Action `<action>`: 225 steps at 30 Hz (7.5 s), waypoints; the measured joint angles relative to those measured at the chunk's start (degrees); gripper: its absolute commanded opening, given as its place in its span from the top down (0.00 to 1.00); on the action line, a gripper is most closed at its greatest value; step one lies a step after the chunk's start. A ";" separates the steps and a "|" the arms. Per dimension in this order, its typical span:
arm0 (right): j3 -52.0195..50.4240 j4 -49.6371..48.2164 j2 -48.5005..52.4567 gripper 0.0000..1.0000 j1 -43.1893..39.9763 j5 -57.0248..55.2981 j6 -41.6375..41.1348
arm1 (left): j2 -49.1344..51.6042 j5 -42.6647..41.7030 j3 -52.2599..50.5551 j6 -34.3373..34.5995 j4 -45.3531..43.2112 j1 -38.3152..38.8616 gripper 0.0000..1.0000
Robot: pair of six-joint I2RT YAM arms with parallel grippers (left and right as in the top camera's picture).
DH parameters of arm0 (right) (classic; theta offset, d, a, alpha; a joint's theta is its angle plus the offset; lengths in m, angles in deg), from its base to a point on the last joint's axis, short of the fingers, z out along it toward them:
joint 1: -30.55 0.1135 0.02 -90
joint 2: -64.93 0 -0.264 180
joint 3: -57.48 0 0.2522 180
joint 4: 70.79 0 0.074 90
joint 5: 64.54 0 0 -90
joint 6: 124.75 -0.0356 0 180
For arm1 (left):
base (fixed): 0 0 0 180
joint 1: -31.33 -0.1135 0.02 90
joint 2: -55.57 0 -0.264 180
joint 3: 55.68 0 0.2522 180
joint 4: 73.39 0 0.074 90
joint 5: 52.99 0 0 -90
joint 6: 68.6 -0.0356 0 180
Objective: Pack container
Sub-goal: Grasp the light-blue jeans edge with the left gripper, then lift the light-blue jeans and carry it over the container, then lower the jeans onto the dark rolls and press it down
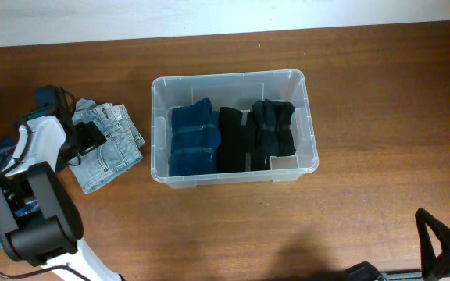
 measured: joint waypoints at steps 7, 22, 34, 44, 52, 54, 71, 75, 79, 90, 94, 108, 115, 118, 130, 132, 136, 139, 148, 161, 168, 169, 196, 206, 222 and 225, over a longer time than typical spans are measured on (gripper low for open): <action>0.00 0.00 0.00 0.01 0.00 0.00 0.00 | 0.13 0.46 0.00 -1.11 -2.12 0.00 0.00; 0.00 0.00 0.00 0.01 0.00 0.00 -0.02 | 3.91 -1.16 1.84 -1.53 -2.25 -0.11 0.01; 0.00 0.00 0.00 0.01 0.00 0.00 -0.02 | 4.35 -3.45 1.68 -2.21 -2.73 -0.79 0.01; 0.00 0.00 0.00 0.01 0.00 0.00 0.00 | 3.69 -11.74 -2.14 -8.22 -10.03 -3.39 0.01; 0.00 0.00 0.00 0.01 0.00 0.00 0.02 | 3.72 -23.19 -2.03 -15.26 -11.10 -7.63 0.06; 0.00 -0.02 0.00 0.01 0.00 0.00 0.02 | 3.80 -26.99 -2.03 -16.61 -11.28 -8.94 0.10; 0.00 0.00 0.00 0.01 0.00 0.00 0.02 | 5.38 -41.44 -2.01 -20.61 -10.14 -12.11 0.06; 0.00 0.00 0.00 0.01 0.00 0.00 0.00 | 5.33 -40.81 -1.88 -20.59 -9.99 -11.85 0.06; 0.00 0.00 0.00 0.01 0.00 0.00 -0.02 | 5.22 -39.95 -1.88 -20.57 -9.97 -11.43 0.06; 0.00 0.00 0.00 0.01 0.00 0.00 0.00 | 4.24 -26.03 -1.73 -17.38 -10.10 -5.44 0.05; 0.00 0.00 0.00 0.01 0.00 0.00 0.00 | 4.24 -23.91 -1.73 -16.06 -10.32 -4.72 0.16; 0.00 0.00 0.00 0.01 0.00 0.00 0.00 | 4.66 -22.93 -1.73 -14.49 -11.10 -5.05 0.86; 0.00 0.00 0.00 0.01 0.00 0.00 0.02 | 4.70 -23.89 -1.73 -14.69 -11.28 -5.25 1.00; 0.00 0.00 0.00 0.01 0.00 0.00 0.00 | 4.76 -24.00 -1.27 -14.69 -10.75 -5.29 0.99; 0.00 -0.02 0.00 0.01 0.00 0.00 -0.02 | 6.78 -22.14 11.91 -14.43 10.25 -4.46 0.99; 0.00 -0.02 0.00 0.01 0.00 0.00 0.00 | 6.71 -21.77 14.82 -14.45 13.11 -4.24 1.00; 0.00 0.00 0.00 0.01 0.00 0.00 0.00 | 5.20 -21.05 20.04 -14.43 17.51 -4.09 0.99; 0.00 -0.02 0.00 0.01 0.00 0.00 0.00 | 2.86 -19.47 23.30 -13.53 20.33 -4.02 0.99; 0.00 0.00 0.00 0.01 0.00 -0.02 0.00 | -3.56 -14.58 33.31 -11.87 28.06 0.37 0.99; 0.00 0.00 0.00 0.01 0.00 0.00 0.00 | -8.07 -26.18 55.71 -5.64 31.47 19.15 0.99; 0.00 0.00 0.00 0.01 0.00 0.00 0.00 | -7.93 -32.28 55.71 0.98 26.69 29.79 0.99; 0.00 -0.02 0.00 0.01 0.00 0.00 0.00 | -7.82 -32.46 55.71 1.81 26.10 31.23 0.99; 0.00 0.00 0.00 0.01 0.00 0.00 0.00 | 11.85 -32.57 54.73 13.60 18.45 47.89 1.00; 0.00 0.00 0.00 0.01 0.00 0.00 0.00 | 12.02 -32.35 43.95 13.81 11.50 48.04 0.99; 0.00 -0.02 0.00 0.01 0.00 -0.02 -0.02 | 12.02 -26.34 35.23 15.10 10.86 47.98 0.99; 0.00 0.00 0.00 0.01 0.00 0.00 0.00 | 12.02 -24.63 35.06 15.10 11.19 47.98 0.99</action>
